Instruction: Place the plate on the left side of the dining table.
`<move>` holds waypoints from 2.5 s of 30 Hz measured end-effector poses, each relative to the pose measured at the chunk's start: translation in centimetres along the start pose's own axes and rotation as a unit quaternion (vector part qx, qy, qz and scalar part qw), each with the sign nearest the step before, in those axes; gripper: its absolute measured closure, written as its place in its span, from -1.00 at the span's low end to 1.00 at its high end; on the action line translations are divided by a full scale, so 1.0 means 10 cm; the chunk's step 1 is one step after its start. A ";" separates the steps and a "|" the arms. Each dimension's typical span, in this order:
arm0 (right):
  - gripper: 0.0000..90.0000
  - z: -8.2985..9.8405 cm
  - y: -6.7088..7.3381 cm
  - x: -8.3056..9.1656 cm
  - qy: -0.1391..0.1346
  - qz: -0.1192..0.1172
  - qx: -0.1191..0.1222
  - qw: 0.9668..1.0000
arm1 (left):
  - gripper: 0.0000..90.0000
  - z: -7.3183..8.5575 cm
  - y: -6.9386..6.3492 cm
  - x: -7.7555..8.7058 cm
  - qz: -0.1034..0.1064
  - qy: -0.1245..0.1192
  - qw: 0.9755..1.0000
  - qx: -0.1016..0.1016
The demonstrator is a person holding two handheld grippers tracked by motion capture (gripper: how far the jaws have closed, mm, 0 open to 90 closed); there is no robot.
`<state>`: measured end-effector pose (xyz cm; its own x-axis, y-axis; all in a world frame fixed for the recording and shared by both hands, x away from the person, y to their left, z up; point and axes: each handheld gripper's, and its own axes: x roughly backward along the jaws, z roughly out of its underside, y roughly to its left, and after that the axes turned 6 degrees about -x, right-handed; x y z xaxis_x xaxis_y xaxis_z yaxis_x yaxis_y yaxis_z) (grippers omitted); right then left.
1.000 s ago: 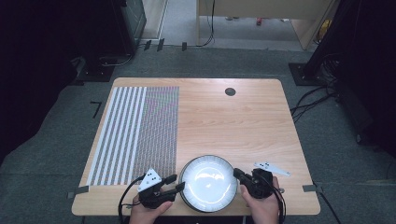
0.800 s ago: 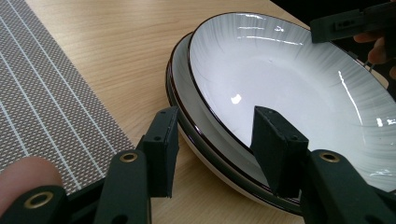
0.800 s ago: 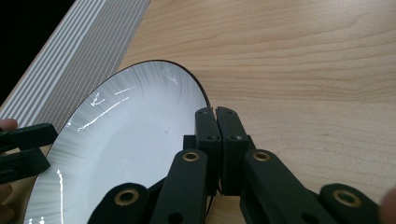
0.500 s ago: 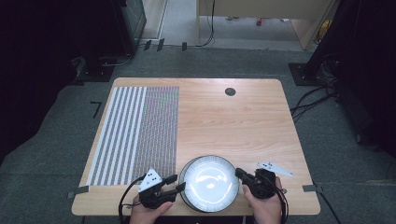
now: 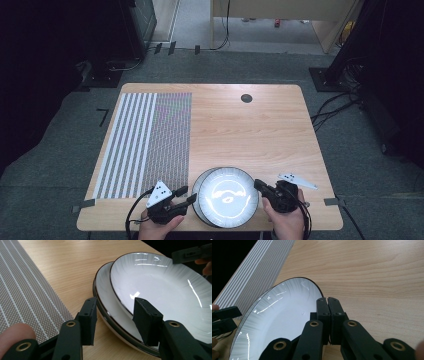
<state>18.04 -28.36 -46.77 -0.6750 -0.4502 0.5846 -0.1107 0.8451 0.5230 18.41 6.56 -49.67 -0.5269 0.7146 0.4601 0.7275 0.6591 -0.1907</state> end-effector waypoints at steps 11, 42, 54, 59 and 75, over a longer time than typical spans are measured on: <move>0.98 -0.01 -0.01 0.04 -0.007 0.003 0.003 1.000 | 0.33 -0.03 -0.10 -0.10 0.041 0.018 0.999 0.015; 0.72 0.15 0.05 0.15 0.085 0.023 -0.072 0.994 | 0.29 -0.03 -0.18 -0.19 0.039 0.036 0.999 0.007; 0.84 0.20 0.05 0.13 0.038 0.026 -0.123 0.991 | 0.31 -0.03 -0.17 -0.20 0.034 0.032 0.999 0.009; 0.87 0.20 0.02 0.10 0.016 0.020 -0.148 0.989 | 0.31 -0.03 -0.16 -0.20 0.033 0.031 0.999 0.011; 0.86 0.20 -0.09 0.09 0.009 -0.028 -0.177 0.984 | 0.27 -0.04 -0.14 -0.23 0.044 0.031 0.998 0.022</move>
<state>16.03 -28.94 -47.97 -0.6616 -0.5008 0.5581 0.1152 0.6676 0.7356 18.74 3.95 -50.14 -0.4322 0.7549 0.4932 0.7493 0.6050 -0.2693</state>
